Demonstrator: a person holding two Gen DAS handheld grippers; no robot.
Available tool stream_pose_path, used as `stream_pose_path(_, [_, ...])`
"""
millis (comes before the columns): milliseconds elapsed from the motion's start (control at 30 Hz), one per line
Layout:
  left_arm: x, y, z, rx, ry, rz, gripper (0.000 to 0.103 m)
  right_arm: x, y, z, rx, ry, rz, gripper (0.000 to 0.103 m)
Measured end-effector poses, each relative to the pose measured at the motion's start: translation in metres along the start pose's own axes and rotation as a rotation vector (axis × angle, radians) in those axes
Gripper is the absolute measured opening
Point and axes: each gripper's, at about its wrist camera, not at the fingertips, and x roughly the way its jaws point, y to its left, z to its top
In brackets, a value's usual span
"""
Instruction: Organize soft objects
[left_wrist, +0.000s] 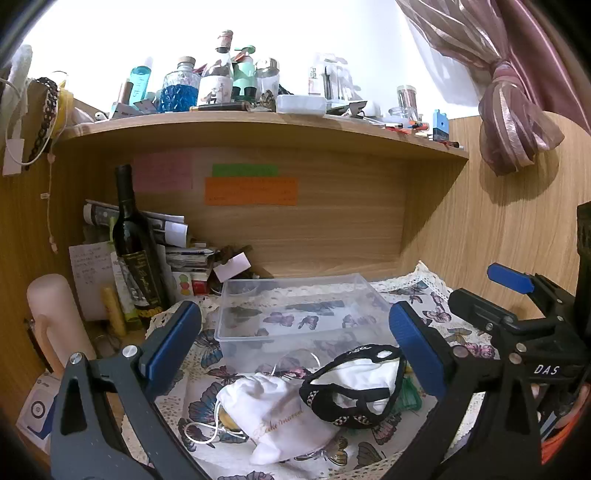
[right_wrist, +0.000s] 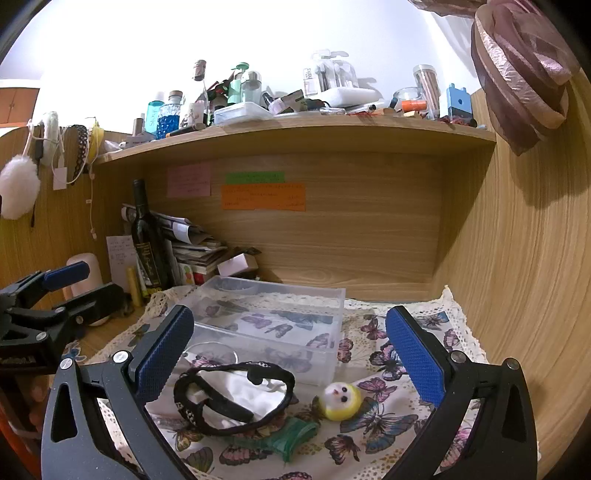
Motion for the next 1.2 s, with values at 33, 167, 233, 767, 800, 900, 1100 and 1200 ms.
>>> stream_pose_path(33, [0.0, -0.0003, -0.0002, 0.001, 0.001, -0.002, 0.103, 0.0006, -0.0011, -0.0004, -0.001, 0.001, 0.003, 0.103])
stream_pose_path(167, [-0.0001, -0.0001, 0.0001, 0.001, 0.003, -0.003, 0.103, 0.0018, 0.0004, -0.0001, -0.005, 0.003, 0.006, 0.103])
stream_pose_path(233, [-0.0001, 0.0, -0.0002, 0.001, 0.002, -0.004, 0.103, 0.0036, 0.0021, 0.0002, -0.01, 0.003, 0.006, 0.103])
stream_pose_path(767, [0.0044, -0.0014, -0.003, 0.013, 0.008, -0.007, 0.103, 0.0072, 0.0014, -0.0021, 0.008, 0.005, 0.019, 0.103])
stream_pose_path(800, [0.0042, -0.0014, -0.0027, 0.013, 0.006, -0.009, 0.103, 0.0072, 0.0014, -0.002, 0.009, 0.004, 0.02, 0.103])
stream_pose_path(900, [0.0036, -0.0013, -0.0017, 0.012, 0.002, -0.012, 0.103, 0.0071, 0.0012, -0.0021, 0.009, 0.005, 0.02, 0.103])
stream_pose_path(1100, [0.003, -0.0016, -0.0004, 0.015, 0.0, -0.011, 0.103, 0.0068, 0.0012, -0.0019, 0.01, 0.003, 0.02, 0.103])
stream_pose_path(1200, [0.0029, -0.0013, -0.0004, 0.014, 0.0, -0.013, 0.103, 0.0067, 0.0012, -0.0019, 0.011, 0.003, 0.019, 0.103])
